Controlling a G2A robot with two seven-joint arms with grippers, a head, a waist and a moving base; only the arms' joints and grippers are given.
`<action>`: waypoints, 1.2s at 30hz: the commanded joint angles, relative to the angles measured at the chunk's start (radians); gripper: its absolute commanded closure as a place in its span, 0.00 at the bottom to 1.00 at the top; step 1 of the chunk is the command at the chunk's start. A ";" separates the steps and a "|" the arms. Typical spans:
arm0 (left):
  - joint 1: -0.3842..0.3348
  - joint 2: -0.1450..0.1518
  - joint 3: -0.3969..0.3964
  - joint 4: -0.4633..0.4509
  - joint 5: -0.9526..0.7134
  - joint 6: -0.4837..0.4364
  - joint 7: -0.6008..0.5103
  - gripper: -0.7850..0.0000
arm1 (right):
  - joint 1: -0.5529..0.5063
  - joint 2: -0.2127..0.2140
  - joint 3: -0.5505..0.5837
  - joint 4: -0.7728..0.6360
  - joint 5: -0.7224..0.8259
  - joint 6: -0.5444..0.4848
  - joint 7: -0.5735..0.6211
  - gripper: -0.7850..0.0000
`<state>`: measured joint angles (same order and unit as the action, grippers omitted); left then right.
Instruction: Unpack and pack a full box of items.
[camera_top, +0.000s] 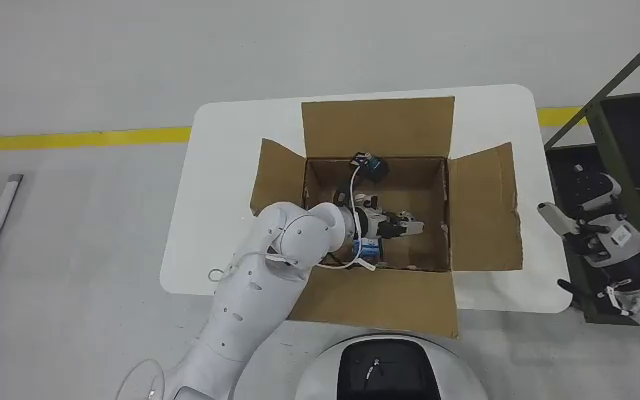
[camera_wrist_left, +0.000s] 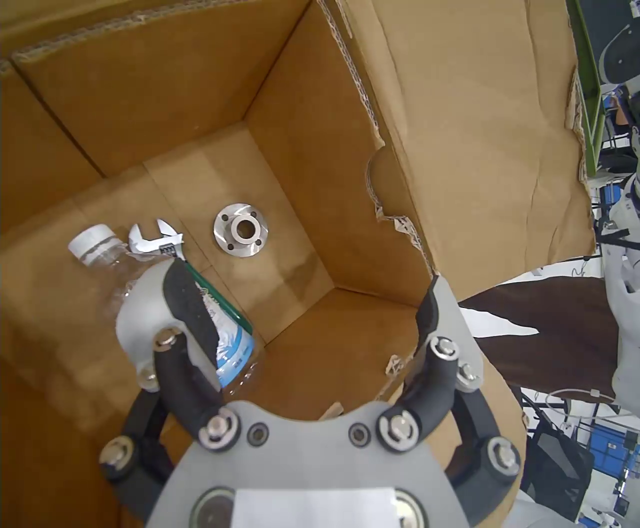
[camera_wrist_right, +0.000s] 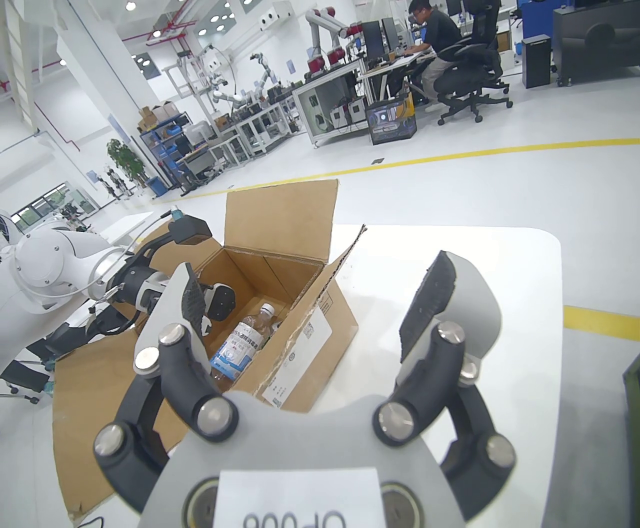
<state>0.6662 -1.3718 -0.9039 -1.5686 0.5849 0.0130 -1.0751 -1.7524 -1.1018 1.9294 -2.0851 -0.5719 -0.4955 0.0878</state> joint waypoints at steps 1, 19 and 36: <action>0.000 0.000 0.000 0.000 0.000 0.000 0.000 0.00 | -0.008 -0.001 0.003 0.002 -0.001 -0.004 -0.006 0.00; -0.104 -0.019 0.106 0.115 0.233 0.177 -0.133 0.00 | -0.046 -0.011 0.014 0.030 0.013 -0.027 -0.020 0.00; -0.211 -0.098 0.255 0.358 0.307 0.269 -0.150 0.00 | -0.044 -0.016 0.025 0.059 0.023 -0.043 -0.013 0.00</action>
<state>0.4566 -1.4678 -0.6491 -1.2152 0.8905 0.2818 -1.2261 -1.7966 -1.1172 1.9547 -2.0273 -0.5496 -0.5384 0.0740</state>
